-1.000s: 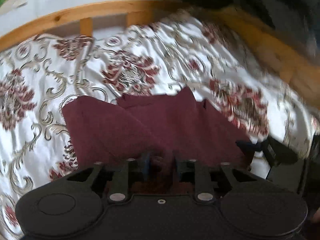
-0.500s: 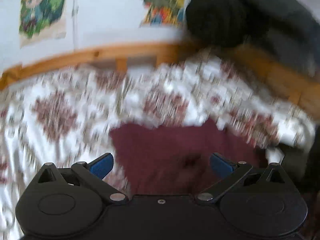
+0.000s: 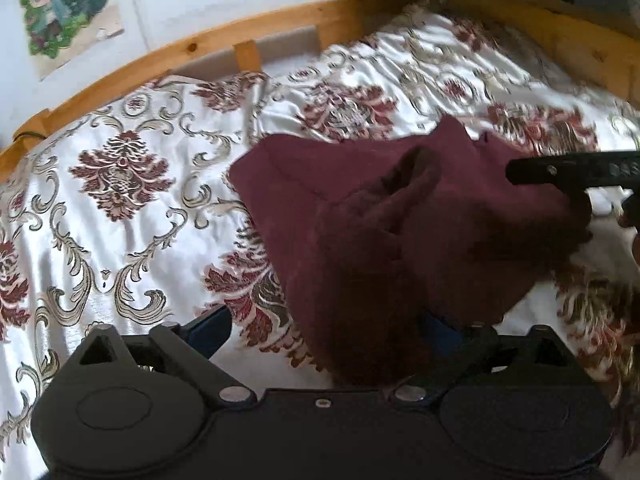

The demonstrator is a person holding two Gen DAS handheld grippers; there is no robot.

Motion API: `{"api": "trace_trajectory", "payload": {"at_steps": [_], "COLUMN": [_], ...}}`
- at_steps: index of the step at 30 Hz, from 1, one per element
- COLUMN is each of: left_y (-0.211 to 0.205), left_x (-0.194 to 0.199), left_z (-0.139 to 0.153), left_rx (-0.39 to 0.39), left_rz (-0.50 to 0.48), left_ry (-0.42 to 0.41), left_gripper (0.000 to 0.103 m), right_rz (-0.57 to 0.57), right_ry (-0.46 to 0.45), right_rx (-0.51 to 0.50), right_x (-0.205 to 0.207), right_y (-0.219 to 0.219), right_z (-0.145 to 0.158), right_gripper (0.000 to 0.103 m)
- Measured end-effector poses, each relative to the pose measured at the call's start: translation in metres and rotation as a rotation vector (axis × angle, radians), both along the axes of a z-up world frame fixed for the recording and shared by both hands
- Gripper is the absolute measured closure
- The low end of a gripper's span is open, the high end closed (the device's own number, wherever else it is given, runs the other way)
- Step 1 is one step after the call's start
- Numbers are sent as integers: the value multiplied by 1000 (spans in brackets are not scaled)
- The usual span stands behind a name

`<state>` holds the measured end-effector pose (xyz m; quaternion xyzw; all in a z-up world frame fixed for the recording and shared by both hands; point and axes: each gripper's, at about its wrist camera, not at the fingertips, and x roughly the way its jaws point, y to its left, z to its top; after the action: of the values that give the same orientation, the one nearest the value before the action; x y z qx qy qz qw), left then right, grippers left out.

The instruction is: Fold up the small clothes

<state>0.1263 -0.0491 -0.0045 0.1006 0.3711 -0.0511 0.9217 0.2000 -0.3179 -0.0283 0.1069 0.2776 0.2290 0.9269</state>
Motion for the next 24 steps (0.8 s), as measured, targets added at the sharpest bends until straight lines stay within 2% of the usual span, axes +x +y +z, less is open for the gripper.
{"api": "trace_trajectory", "payload": {"at_steps": [3, 5, 7, 9, 11, 14, 16, 18, 20, 23, 24], "left_y": [0, -4, -7, -8, -7, -4, -1, 1, 1, 0, -1], "left_x": [-7, -13, -15, -15, -14, -12, -10, -10, -11, -11, -11], "left_z": [7, 8, 7, 7, 8, 9, 9, 9, 8, 9, 10], "left_rx": [-60, -49, -35, -35, -48, -59, -86, -106, -112, -117, -120], "left_rz": [-17, -45, -74, -90, -97, -92, -93, -94, -101, -112, -116], "left_ry": [-46, -71, -80, -70, -68, -77, -73, -70, -72, -81, -86], "left_gripper": [10, 14, 23, 41, 46, 60, 62, 68, 74, 81, 82], "right_rz": [41, 49, 50, 57, 81, 129, 149, 167, 151, 126, 129], "right_ry": [25, 55, 106, 160, 185, 220, 266, 277, 281, 266, 244], "right_rx": [93, 177, 253, 237, 195, 187, 174, 163, 125, 110, 112], "right_x": [-2, 6, 20, 35, 48, 64, 74, 79, 81, 81, 78], "right_y": [-7, -8, -4, 11, 31, 60, 78, 92, 101, 101, 98], "right_z": [13, 21, 26, 29, 31, 31, 27, 23, 19, 20, 23], "right_gripper": [0, 0, 0, 1, 9, 18, 21, 32, 70, 89, 92]}}
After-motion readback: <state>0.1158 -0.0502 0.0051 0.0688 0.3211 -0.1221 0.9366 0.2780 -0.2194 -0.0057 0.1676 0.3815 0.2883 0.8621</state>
